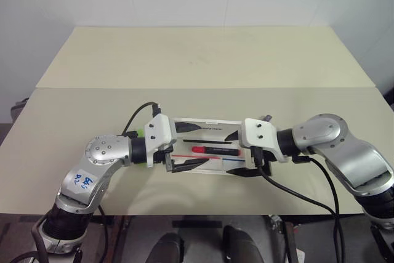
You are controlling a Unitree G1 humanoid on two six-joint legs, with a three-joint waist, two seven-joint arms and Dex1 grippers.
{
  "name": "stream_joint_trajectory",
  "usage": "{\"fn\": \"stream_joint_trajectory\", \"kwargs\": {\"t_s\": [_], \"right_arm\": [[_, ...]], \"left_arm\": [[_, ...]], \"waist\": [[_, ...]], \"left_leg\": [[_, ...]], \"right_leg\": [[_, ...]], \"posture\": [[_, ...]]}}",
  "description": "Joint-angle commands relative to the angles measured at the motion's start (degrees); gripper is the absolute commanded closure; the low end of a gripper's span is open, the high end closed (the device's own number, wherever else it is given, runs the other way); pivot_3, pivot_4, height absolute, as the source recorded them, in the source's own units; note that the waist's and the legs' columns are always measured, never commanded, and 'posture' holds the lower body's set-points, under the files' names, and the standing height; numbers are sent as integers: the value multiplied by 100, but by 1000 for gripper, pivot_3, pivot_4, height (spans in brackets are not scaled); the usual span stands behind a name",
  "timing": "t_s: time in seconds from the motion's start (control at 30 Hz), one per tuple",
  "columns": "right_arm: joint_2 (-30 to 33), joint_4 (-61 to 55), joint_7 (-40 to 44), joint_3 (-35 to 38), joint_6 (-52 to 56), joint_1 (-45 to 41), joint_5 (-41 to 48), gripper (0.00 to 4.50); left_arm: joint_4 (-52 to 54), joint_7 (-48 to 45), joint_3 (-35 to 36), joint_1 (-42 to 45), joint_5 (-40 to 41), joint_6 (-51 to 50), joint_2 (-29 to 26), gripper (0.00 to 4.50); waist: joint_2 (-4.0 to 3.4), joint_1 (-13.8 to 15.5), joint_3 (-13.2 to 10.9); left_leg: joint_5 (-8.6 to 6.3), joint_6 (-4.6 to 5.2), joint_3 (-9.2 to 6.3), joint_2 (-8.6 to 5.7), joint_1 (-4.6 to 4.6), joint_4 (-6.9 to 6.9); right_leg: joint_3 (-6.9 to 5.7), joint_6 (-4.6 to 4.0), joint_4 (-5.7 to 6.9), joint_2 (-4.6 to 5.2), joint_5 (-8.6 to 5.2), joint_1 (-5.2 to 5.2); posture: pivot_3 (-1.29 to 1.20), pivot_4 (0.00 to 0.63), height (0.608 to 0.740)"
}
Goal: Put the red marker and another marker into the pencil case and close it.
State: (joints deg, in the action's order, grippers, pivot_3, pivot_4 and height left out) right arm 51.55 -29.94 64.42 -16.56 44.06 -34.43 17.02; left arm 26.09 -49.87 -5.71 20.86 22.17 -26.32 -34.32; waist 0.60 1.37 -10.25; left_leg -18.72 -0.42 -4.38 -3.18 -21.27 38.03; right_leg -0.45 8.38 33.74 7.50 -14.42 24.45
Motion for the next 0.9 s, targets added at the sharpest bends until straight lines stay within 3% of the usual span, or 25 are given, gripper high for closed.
{"fn": "stream_joint_trajectory", "kwargs": {"t_s": [0.03, 0.6, 0.9], "right_arm": [[187, -394, 17, 391, 151, 69, 247, 29], [687, -868, -548, 1563, 649, 658, 740, 29], [895, -461, -710, 1919, 130, 1206, 502, 29]], "left_arm": [[21, -43, 20, 100, 43, 117, 4, 262], [26, 24, 386, 92, 165, 18, -106, 262], [388, 449, 688, 107, 222, -294, -163, 262]], "waist": [[0, 1, 0], [0, 7, 0], [0, 7, 0]], "left_leg": [[0, 0, 1, 0, 0, 0], [-1, 2, 10, 0, 1, 4], [-1, 3, 16, 0, 1, 4]], "right_leg": [[0, 0, 0, 0, 0, 0], [5, 1, -8, 1, 0, 0], [6, 1, -7, 1, 0, 0]], "posture": [[0, 150, 740], [0, 150, 740], [0, 150, 740]]}}
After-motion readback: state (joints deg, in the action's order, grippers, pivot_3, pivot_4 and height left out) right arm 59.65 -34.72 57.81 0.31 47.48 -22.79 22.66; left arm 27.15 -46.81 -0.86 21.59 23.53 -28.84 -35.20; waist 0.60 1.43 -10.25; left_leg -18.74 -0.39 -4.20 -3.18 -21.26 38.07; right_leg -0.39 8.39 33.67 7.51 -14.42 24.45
